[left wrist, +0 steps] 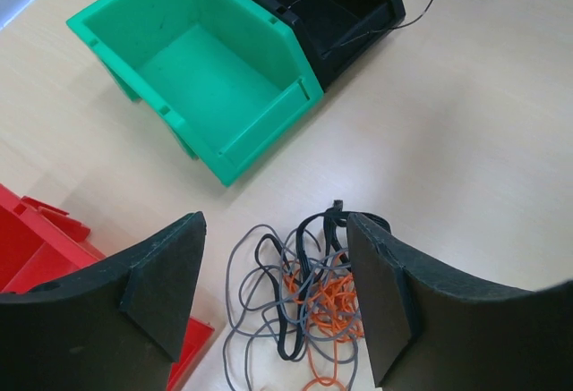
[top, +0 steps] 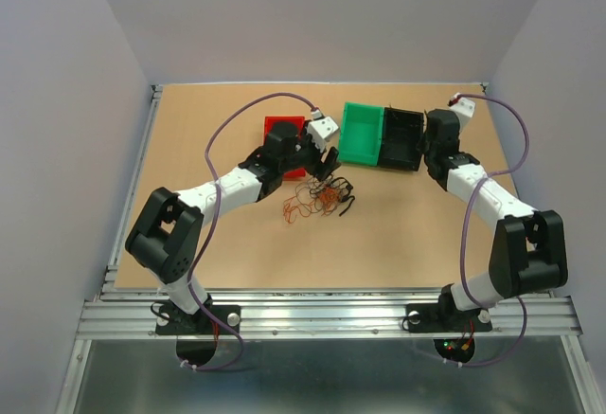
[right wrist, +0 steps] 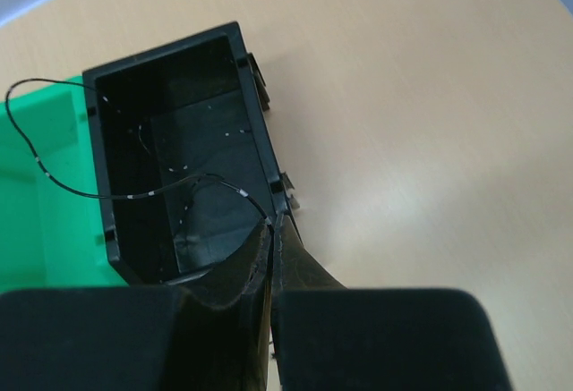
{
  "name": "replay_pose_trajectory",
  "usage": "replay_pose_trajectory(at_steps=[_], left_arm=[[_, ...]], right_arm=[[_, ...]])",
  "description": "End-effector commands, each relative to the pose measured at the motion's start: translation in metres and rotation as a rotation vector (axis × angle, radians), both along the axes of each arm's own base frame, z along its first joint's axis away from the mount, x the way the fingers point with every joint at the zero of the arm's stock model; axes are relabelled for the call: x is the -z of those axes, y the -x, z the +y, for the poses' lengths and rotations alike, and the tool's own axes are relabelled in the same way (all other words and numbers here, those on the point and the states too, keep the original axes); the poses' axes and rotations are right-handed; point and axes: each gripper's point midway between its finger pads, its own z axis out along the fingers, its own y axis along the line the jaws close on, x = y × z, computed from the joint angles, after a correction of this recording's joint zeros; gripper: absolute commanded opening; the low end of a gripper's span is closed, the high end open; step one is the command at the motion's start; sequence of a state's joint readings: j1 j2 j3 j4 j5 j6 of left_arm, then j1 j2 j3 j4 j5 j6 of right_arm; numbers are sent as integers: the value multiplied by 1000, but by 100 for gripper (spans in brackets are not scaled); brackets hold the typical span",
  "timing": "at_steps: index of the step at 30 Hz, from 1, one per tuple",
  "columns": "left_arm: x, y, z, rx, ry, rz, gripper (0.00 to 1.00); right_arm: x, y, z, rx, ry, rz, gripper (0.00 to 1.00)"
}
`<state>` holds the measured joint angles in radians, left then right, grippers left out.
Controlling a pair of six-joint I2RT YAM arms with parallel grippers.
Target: Untangle the cables
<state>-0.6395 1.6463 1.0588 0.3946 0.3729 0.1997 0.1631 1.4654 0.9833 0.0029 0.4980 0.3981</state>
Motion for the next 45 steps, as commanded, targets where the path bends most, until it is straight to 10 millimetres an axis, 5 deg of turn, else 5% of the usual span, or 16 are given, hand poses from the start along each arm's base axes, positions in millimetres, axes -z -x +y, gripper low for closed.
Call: replay_pose_trajectory(at_steps=[1,9,15,16,18,19,21,23,24,32,36,42,45], left_arm=[[-18,7,-20,87,24,-38,76],[3,19,-71,124,-78,-74,83],[-49,-31,-78,105,31,-109,88],[-77,-41,-82,113,80,-137,88],[-75,-57,-83,128,99,-74,87],[-100,-65,-88,148,135,-103,85],[-93,-74,-93,177,143,-65,84],[-111,-77,-103,226,169,-78,82],[-95,-80,-110,248,157,-50,82],[-94,-85,-144,353,251,62,72],[-62,-102,-157,305,255,123,63],[-45,-120,-166,231,251,95,56],[-36,-126,-172,183,231,75,45]], right_arm=[[0,11,1,-16,-11,16,1],[18,7,5,-31,1,169,0],[30,18,-7,25,53,266,1],[31,20,-8,30,54,267,1],[31,21,-10,45,53,263,0],[31,21,-9,46,53,264,1],[32,22,-10,48,55,265,0],[33,22,-6,33,39,263,1],[32,21,-6,29,37,261,1],[22,19,0,5,6,217,1],[9,16,4,-17,-11,175,0],[1,13,10,-51,-24,140,1],[2,8,14,-72,-22,142,1]])
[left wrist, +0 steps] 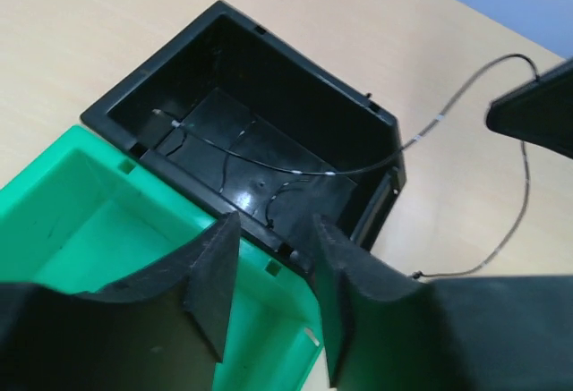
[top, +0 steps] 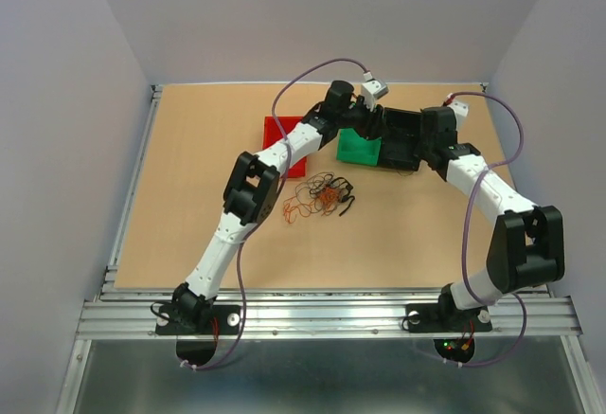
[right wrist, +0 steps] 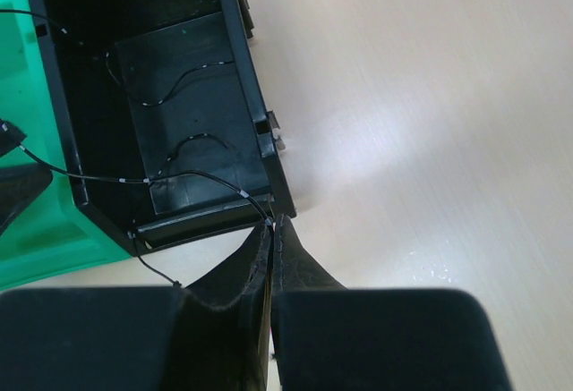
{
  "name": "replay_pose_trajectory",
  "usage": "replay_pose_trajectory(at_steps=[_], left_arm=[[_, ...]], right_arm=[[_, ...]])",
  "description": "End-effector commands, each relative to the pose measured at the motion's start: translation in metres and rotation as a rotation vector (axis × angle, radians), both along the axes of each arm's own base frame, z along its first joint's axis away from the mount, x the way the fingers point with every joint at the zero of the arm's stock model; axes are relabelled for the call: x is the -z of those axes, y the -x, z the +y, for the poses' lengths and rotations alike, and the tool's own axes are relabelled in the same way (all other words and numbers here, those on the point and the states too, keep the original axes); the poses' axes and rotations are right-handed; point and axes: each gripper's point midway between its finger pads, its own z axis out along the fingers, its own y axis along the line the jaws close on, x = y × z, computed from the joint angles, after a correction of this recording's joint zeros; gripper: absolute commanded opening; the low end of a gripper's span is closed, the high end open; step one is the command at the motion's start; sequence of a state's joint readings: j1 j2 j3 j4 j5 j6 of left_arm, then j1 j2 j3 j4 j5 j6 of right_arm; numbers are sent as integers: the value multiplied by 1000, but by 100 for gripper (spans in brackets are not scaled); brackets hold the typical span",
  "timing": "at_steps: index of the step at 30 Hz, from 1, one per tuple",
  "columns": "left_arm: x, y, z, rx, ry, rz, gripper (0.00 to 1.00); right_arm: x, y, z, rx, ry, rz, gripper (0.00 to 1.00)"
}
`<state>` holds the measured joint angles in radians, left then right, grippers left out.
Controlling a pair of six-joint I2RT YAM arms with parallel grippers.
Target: Untangle the cables
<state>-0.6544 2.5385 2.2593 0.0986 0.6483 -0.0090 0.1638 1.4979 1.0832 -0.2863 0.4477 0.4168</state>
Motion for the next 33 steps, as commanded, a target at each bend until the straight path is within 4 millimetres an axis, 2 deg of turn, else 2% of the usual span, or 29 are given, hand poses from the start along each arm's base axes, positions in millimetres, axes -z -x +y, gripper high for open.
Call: replay_pose_trajectory(at_steps=[1,2,3,6,7,8,9,12,13,17,18,21,23,25,26,27,28,29,30,33], left_arm=[[-53,-10,-15,-53,68,-133,42],[-51,-10,-18,-51,58,-151,42],[-41,-13,-21,-69,41,-153,37],[-41,-23,-17,-132,38,-147,25],[-50,-24,-13,-157,61,-114,25],[-46,-25,-7,-144,81,-95,25],[-64,-24,-1,-141,112,-104,25],[-73,-31,14,-191,135,-90,25],[-82,-31,18,-208,148,-72,20],[-99,-46,40,-339,166,-34,20],[-109,-46,43,-357,176,-40,19],[-122,-49,50,-406,188,-45,17],[-133,-51,49,-401,211,-72,17],[-133,-54,44,-389,231,-76,17],[-148,-52,39,-359,262,-100,17],[-137,-54,32,-341,260,-89,17],[-139,-53,28,-318,274,-91,17],[-154,-49,21,-279,306,-113,17],[-143,-51,16,-271,302,-108,17],[-142,-44,1,-236,304,-163,16]], right_arm=[[-21,-15,9,-42,-20,-73,1],[-22,-16,10,-53,-16,-79,1],[-19,-17,11,-65,-15,-73,1],[-14,-17,8,-61,7,-57,1],[-11,-16,7,-57,10,-51,1],[-9,-15,7,-52,9,-51,0],[-9,-15,7,-56,4,-53,1],[-10,-13,7,-54,-3,-74,0],[-10,-12,7,-55,-3,-79,1],[-7,-13,8,-56,-5,-79,1],[-5,-13,8,-57,-6,-76,0],[0,-15,9,-59,-8,-68,1],[2,-16,10,-62,-8,-66,1],[4,-17,10,-63,-11,-63,1],[3,-18,11,-67,-11,-67,0],[3,-18,12,-69,-11,-67,1],[2,-18,12,-69,-11,-68,1],[2,-17,11,-70,-10,-68,1],[1,-17,12,-70,-11,-72,0],[-2,-16,11,-68,-12,-79,1]])
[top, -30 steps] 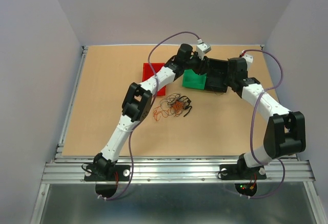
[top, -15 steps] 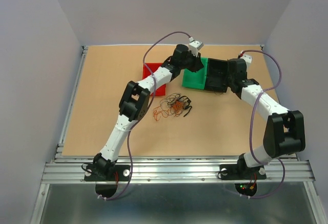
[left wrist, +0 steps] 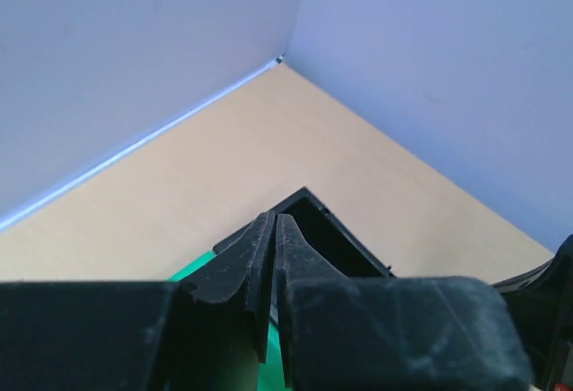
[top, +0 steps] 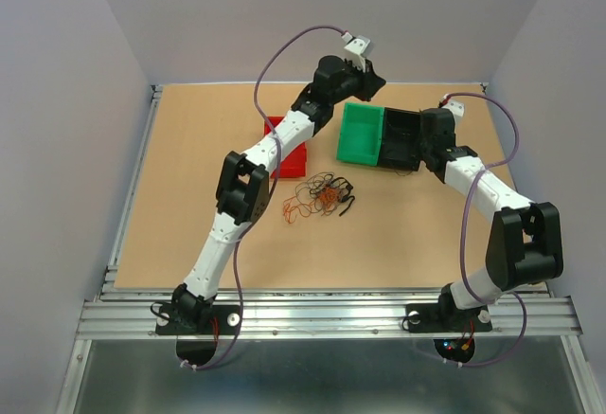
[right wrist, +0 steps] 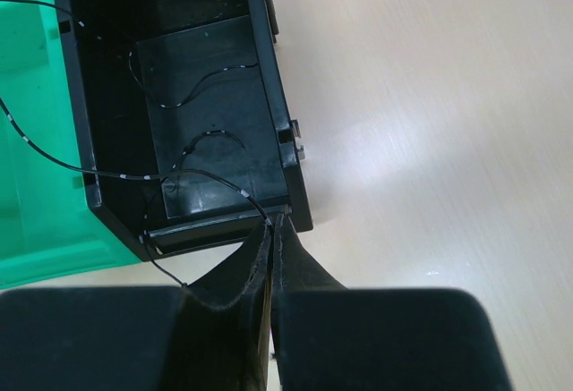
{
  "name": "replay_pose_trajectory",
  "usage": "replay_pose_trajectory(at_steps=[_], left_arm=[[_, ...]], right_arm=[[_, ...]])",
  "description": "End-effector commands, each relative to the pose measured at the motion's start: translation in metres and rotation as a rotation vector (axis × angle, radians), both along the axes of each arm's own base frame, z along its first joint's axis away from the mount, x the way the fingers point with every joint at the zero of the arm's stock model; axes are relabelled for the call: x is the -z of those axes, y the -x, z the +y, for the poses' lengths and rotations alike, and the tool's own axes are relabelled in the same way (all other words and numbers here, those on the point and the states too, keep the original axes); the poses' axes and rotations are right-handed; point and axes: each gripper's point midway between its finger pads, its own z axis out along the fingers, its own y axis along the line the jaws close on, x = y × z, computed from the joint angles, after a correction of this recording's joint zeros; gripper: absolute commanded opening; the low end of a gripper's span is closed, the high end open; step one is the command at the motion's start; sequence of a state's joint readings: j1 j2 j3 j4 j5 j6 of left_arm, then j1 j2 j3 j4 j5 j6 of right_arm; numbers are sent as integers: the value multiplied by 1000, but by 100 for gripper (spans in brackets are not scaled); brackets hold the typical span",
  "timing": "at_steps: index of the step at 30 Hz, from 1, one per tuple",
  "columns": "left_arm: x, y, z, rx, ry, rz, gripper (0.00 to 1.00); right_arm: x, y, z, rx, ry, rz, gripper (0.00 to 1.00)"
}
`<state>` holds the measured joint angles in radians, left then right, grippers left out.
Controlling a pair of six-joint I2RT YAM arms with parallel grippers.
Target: Untangle the cables
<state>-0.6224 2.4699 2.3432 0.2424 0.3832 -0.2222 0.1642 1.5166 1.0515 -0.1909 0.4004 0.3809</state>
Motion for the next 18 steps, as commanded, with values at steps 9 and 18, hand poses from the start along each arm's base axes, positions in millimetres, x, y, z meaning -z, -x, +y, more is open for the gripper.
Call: replay_pose_trajectory(at_steps=[9,18], left_arm=[[47,48,-65,167,-56,-57,6],[104,61,-76,213,-78,86,0]], right_arm=[[-17,-6,3,-9,-11,-75,0],[-34,-21,3,21,-38,-157,1]])
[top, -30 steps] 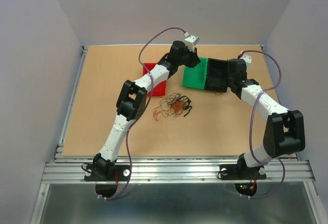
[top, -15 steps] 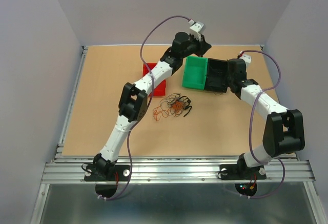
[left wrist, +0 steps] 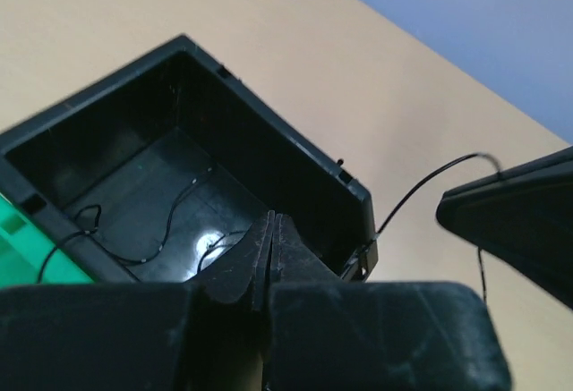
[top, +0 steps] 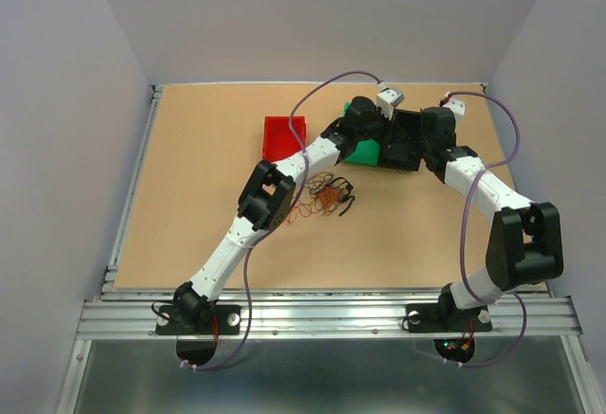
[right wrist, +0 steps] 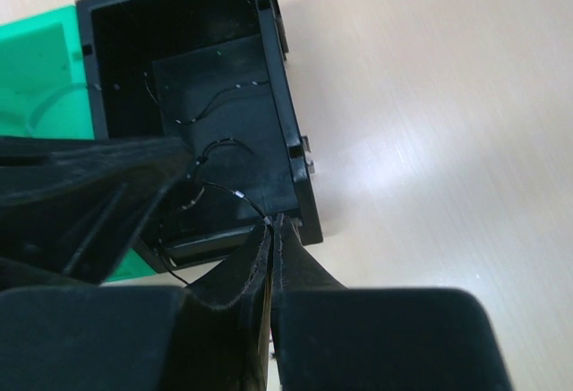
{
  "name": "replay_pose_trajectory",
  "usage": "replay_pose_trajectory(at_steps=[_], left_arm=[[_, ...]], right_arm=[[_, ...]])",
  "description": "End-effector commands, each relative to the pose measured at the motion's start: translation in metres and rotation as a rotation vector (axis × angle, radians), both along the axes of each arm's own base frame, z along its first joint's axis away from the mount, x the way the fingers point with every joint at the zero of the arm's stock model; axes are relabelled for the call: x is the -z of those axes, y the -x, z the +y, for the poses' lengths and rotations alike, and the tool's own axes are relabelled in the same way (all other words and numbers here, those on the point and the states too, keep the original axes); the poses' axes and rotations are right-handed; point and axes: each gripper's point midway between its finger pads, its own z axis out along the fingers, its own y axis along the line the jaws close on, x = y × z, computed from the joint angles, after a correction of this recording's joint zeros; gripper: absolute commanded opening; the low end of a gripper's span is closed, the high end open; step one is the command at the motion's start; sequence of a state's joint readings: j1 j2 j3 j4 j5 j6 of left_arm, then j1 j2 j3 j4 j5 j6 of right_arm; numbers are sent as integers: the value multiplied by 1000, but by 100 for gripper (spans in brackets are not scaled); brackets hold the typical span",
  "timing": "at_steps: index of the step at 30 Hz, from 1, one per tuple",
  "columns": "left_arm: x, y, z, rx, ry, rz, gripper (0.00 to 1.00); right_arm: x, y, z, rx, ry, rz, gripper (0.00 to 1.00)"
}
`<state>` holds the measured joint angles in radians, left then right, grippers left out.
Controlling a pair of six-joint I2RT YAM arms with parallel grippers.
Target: Untangle the cables
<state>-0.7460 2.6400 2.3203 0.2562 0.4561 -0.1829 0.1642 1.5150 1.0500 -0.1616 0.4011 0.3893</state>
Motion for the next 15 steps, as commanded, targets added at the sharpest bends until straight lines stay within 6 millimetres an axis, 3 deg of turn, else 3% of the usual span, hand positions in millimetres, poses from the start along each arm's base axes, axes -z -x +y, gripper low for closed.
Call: replay_pose_trajectory(at_steps=[1,7,10,15], left_arm=[[-20,0,-1,15,49,-11,0],[-4,11,-11,44,34,17,0],[-6,11,-16,51,37,4,0],[-1,14,-19,53,26,9,0]], right_arm=[[-27,-20,4,13,-30,-125,1],[-43,-43,13,-4,-75,-207,1],[-52,-53,19,-19,-105,-265,1],[-51,-68,21,-17,-118,-339,1]])
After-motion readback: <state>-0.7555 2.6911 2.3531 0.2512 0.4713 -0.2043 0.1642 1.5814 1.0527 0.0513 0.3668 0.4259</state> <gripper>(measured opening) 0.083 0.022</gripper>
